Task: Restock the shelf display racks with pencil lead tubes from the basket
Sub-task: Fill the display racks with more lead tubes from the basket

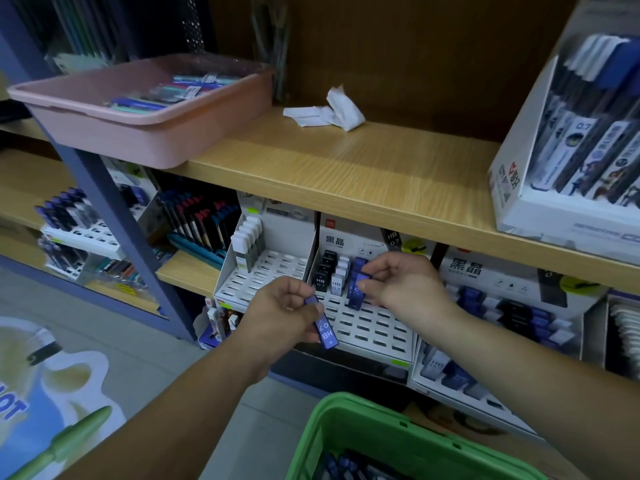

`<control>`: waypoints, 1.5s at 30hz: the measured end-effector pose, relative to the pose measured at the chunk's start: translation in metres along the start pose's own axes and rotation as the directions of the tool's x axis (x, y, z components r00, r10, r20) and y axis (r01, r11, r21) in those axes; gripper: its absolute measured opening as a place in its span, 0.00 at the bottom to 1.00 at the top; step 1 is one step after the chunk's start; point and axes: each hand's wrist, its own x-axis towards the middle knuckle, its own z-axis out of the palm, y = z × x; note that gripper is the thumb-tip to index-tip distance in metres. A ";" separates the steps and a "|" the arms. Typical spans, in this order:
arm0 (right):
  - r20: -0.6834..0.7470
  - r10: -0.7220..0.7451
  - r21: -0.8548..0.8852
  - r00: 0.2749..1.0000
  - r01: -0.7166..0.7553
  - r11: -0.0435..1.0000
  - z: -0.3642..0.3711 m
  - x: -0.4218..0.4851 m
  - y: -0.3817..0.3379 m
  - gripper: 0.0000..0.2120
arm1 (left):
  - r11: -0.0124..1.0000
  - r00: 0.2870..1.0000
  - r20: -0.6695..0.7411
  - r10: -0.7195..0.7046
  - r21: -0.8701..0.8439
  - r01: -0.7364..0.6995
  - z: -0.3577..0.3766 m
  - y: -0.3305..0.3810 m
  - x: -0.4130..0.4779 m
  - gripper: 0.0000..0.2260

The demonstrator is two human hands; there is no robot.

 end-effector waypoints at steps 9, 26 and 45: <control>0.056 -0.156 -0.299 0.986 0.166 0.940 0.010 0.005 0.000 0.10 | 0.999 0.998 -0.039 0.044 -0.028 -0.045 0.000 -0.001 0.004 0.07; 0.160 0.017 0.070 0.987 -0.029 0.997 0.001 -0.013 -0.010 0.03 | 0.927 0.996 -0.044 -0.079 -0.372 0.057 0.002 -0.005 0.006 0.08; 0.136 -0.218 -0.198 0.966 0.242 0.950 0.002 -0.008 0.002 0.06 | 0.753 0.955 0.025 0.296 0.609 -0.249 0.010 -0.041 0.015 0.08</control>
